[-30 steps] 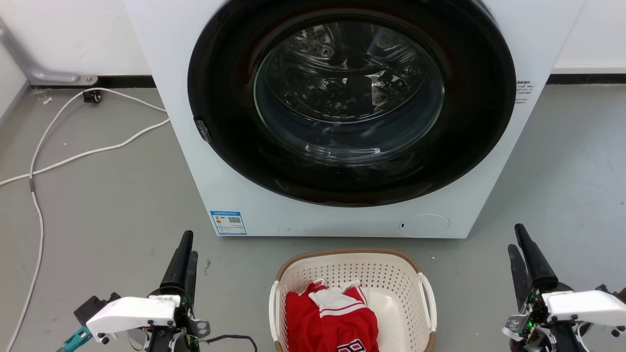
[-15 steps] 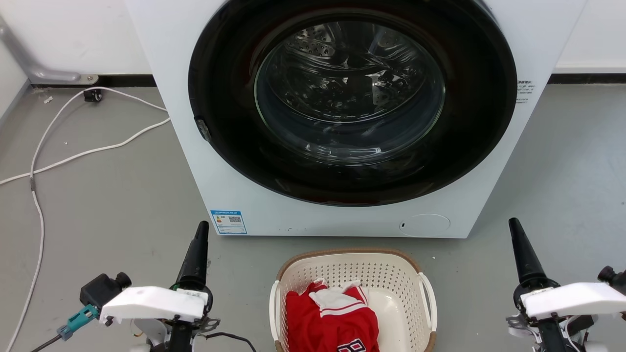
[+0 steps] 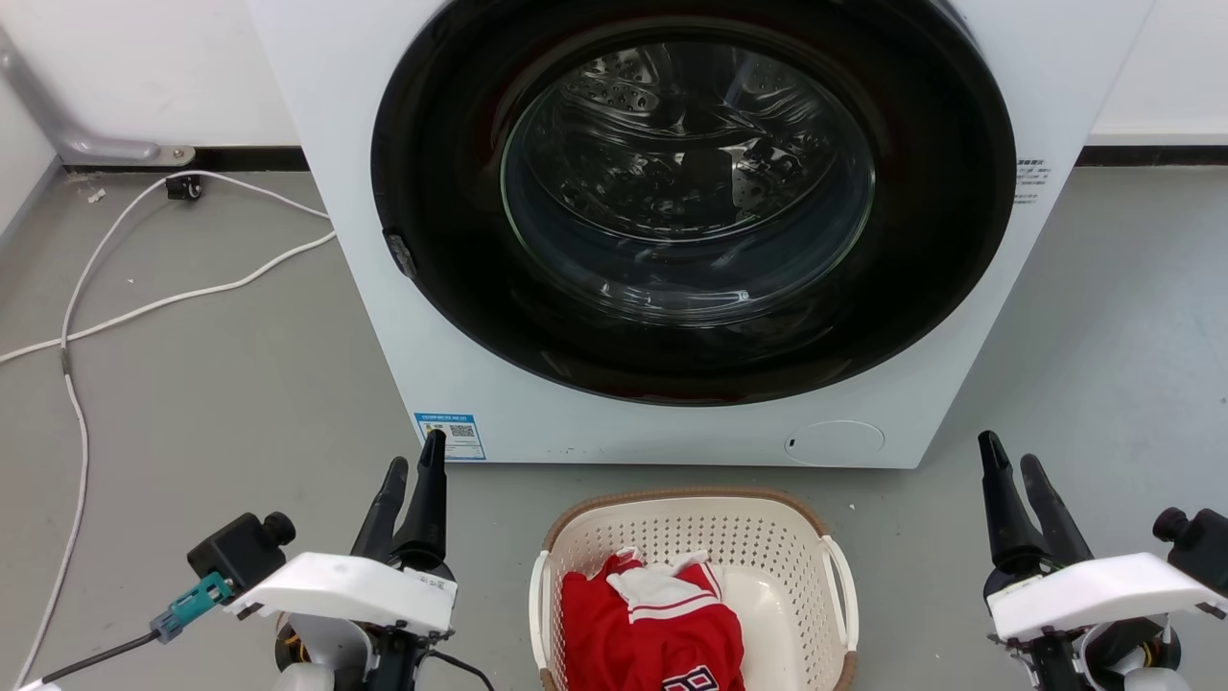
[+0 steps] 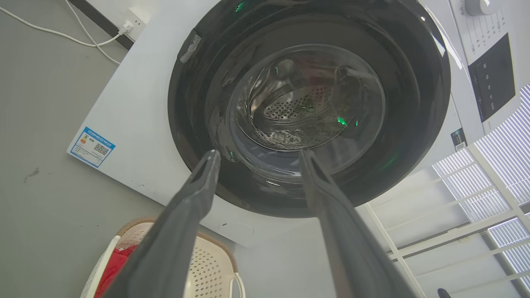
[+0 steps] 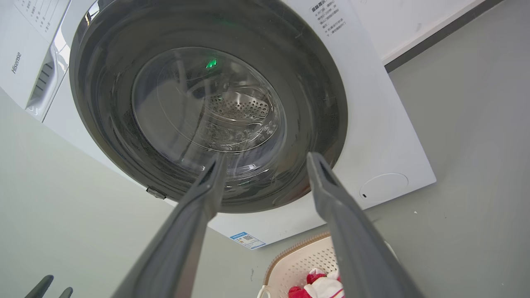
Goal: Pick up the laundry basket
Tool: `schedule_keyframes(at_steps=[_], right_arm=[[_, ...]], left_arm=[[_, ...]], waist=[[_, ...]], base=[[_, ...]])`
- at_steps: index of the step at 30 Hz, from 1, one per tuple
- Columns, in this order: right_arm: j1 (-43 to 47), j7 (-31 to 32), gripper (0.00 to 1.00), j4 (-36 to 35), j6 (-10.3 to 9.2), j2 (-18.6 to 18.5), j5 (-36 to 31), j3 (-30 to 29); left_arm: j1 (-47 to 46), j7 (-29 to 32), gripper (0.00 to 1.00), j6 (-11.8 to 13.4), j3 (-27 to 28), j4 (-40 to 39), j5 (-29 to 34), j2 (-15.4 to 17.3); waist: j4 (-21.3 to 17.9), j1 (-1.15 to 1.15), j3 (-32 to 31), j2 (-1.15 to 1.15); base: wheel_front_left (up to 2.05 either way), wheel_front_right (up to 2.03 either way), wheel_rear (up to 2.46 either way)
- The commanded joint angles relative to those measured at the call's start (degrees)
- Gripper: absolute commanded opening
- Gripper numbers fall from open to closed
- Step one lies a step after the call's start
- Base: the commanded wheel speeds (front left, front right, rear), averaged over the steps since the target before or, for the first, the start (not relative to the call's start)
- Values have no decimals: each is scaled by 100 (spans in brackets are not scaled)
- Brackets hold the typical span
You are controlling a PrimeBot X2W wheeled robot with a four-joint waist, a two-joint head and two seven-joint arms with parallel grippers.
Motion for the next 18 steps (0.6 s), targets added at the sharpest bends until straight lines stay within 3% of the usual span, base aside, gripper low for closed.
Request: schedule_keyframes(at_steps=[1, 18], right_arm=[[-25, -23, 100, -101, 7, -1, -180, 9], [107, -84, 100, -335, 9, 18, -1619, 56]], left_arm=[[-142, -49, 100, 17, -31, -86, 151, 19], [-186, -339, 100, 118, -337, -21, 1529, 20]], waist=[[1, 0, -1, 0], [27, 0, -6, 0]], base=[[0, 0, 0], [0, 0, 0]])
